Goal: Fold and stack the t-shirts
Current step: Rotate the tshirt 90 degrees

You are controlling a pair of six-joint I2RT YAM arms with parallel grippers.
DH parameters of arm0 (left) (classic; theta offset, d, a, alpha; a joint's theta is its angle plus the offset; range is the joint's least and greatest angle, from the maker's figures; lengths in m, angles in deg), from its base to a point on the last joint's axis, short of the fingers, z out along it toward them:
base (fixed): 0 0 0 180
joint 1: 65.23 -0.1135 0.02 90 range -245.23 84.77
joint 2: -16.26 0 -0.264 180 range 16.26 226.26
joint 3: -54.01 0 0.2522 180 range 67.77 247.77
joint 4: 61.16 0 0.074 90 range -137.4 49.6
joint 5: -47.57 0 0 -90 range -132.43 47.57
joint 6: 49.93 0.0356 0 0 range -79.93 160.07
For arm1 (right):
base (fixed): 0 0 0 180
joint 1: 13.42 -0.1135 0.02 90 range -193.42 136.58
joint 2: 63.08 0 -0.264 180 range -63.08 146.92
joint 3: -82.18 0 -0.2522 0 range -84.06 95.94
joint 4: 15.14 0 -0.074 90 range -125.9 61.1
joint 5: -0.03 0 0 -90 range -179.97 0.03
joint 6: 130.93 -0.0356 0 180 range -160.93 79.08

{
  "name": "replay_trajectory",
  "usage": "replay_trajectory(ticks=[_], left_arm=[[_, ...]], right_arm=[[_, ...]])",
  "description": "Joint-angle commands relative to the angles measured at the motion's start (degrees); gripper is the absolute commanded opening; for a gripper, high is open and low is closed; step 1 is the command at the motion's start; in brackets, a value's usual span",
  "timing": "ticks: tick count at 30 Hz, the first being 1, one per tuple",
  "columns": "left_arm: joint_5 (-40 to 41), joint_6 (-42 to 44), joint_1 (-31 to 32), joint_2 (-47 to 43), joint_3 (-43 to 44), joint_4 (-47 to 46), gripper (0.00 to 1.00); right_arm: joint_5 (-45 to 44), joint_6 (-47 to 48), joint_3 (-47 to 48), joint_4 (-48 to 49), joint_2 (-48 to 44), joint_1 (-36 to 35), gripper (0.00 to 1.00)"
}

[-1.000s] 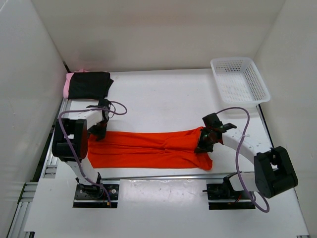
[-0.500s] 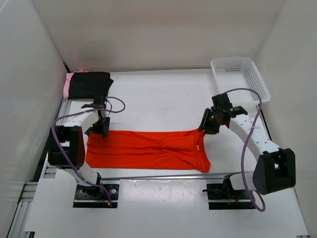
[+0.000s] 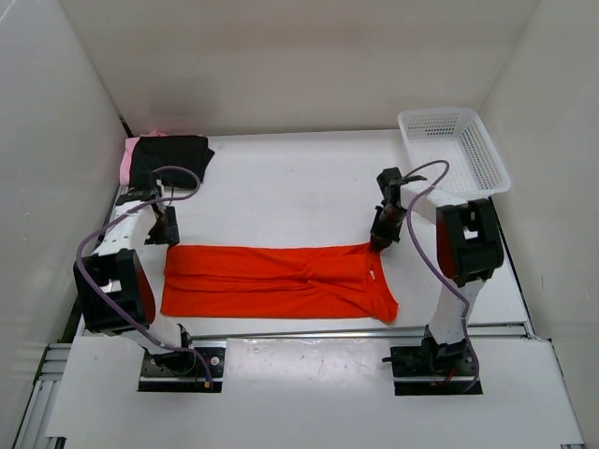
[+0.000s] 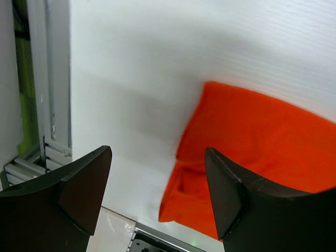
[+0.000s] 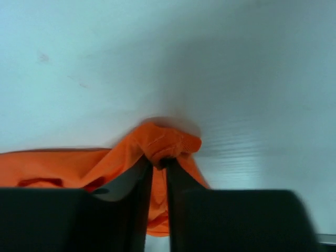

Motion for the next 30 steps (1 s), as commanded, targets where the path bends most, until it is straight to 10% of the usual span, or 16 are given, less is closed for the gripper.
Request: replay_trajectory(ticks=[1,11,16,18,21,24,30], left_arm=[[-0.1,-0.38,-4.54,-0.79,-1.35,0.48,0.82],[-0.8,-0.38,-8.78,1.77,-1.88,0.48,0.83],[-1.32,-0.38,-8.78,2.3,-1.27,0.48,0.85],[-1.33,-0.38,-8.78,2.3,-1.27,0.48,0.85],[-3.52,-0.38,-8.78,2.3,-1.88,0.48,0.85],[-5.36,-0.38,-8.78,2.3,-1.88,1.0,0.85],[-10.55,-0.38,-7.64,2.3,-1.36,3.82,0.85]], right_arm=[[0.43,-0.21,8.39,-2.06,5.68,-0.86,0.1],[14.01,-13.89,70.95,3.78,39.44,-0.86,0.08],[11.43,-20.35,66.0,21.75,35.16,-1.92,0.62],[8.88,-15.34,59.81,20.62,28.52,-1.92,0.65],[-1.74,-11.99,46.03,17.01,17.51,-1.92,0.65],[-9.13,-14.79,33.62,14.98,10.29,-1.39,0.45],[-5.29,-21.47,36.97,6.64,16.85,1.69,0.28]])
